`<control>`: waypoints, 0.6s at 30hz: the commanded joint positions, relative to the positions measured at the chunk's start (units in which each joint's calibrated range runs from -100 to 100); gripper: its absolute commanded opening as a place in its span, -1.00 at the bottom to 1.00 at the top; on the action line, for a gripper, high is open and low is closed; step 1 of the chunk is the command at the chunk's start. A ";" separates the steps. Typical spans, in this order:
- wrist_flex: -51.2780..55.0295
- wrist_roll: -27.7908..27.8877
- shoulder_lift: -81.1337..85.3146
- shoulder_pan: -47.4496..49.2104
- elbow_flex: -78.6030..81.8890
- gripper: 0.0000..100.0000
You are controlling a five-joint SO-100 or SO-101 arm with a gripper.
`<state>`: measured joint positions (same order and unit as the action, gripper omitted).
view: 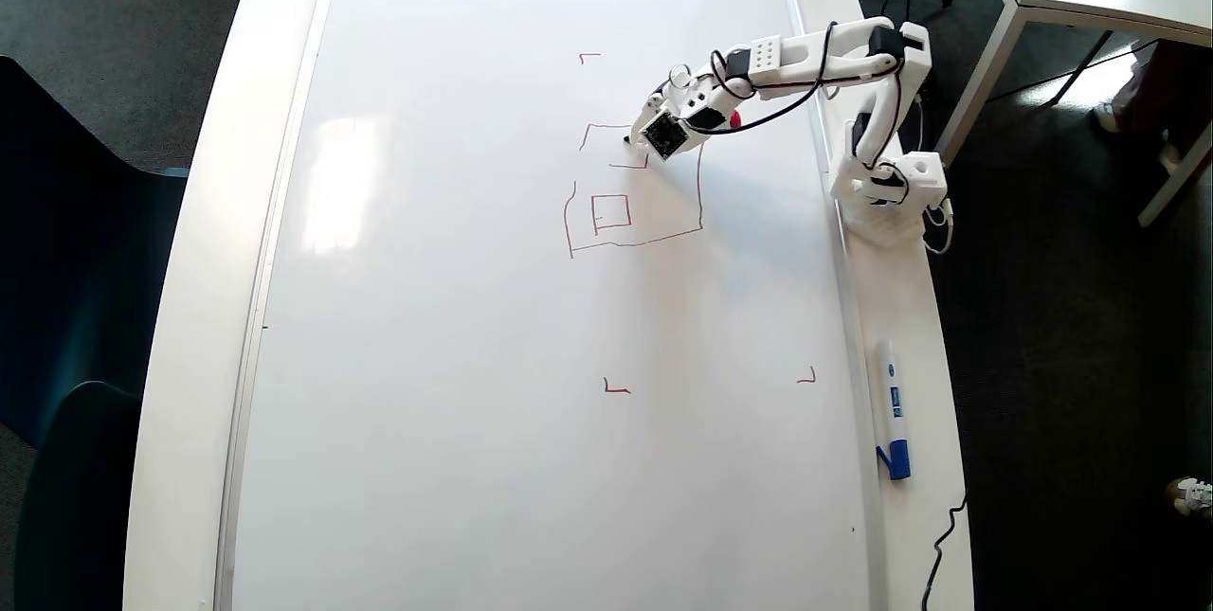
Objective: Draw on a whiteboard a robot head using a pen attached to the gripper
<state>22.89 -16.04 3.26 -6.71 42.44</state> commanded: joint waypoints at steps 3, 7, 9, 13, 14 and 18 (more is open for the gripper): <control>-0.47 0.17 -4.73 0.63 -8.17 -0.98; -0.47 0.17 -5.23 0.63 -8.62 -0.98; -0.47 0.17 -5.23 0.63 -8.53 -0.98; -0.47 0.17 -5.15 2.77 -8.26 -0.98; -0.47 0.17 -5.15 3.36 -8.35 -0.98; -0.47 -0.16 -5.15 5.79 -8.53 -0.98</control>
<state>22.89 -16.04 -2.16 -2.79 35.77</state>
